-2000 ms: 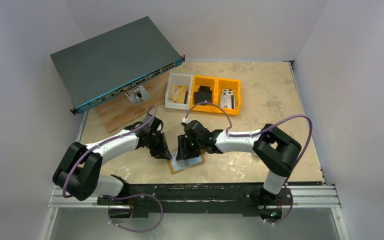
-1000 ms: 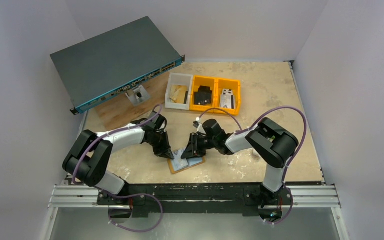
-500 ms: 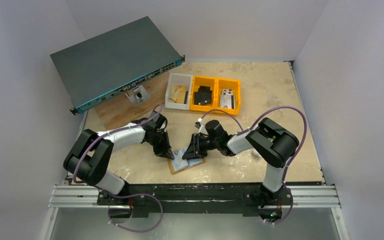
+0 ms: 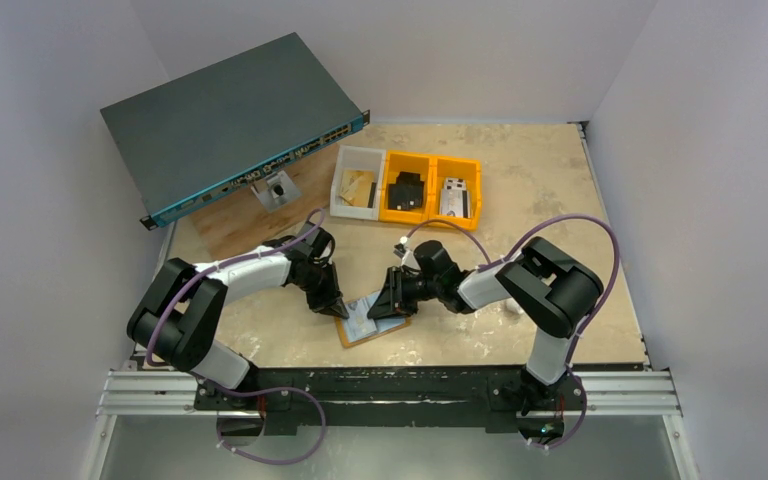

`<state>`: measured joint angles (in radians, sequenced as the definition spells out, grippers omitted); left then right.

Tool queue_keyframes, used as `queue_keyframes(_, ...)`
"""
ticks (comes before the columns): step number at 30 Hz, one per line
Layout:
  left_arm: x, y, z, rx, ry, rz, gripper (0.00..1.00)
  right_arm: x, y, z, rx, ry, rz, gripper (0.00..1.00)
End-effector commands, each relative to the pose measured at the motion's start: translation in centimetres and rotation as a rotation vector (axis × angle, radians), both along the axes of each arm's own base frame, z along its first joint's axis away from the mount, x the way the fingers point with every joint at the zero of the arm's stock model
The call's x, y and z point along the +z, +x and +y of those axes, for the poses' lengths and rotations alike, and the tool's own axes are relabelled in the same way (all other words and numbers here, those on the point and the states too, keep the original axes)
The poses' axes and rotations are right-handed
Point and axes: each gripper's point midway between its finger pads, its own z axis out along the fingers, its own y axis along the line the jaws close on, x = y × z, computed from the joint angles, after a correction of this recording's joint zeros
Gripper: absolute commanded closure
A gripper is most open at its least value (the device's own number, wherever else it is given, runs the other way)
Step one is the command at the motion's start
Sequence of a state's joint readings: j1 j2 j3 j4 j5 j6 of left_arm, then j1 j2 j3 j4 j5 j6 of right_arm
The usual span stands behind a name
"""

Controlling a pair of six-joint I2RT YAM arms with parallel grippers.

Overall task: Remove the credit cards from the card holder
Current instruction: Remove the credit card from the card holder.

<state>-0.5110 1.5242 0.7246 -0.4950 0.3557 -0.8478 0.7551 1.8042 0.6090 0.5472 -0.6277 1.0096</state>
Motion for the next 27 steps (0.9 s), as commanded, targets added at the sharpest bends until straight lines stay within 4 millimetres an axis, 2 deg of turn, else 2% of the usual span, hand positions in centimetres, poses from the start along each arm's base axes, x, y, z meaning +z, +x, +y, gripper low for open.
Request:
queue_keyframes(1,-2.0,-0.1,1.9,0.002,0.119,-0.005,1.00,0.6,0.0,-0.2,-0.004,0.017,-0.014,0.75)
queue_keyframes(11,-2.1,-0.1,1.9,0.003,0.115,-0.003,1.00,0.9,0.1,0.1,-0.006,0.042,-0.010,0.80)
queue_keyframes(22,-2.1,0.0,1.5,-0.001,0.107,-0.004,1.00,1.1,-0.3,1.0,0.031,0.060,-0.009,0.81)
queue_keyframes(27,-2.1,-0.1,1.5,-0.005,0.107,-0.004,1.00,1.0,-0.5,1.2,0.037,0.054,-0.007,0.86)
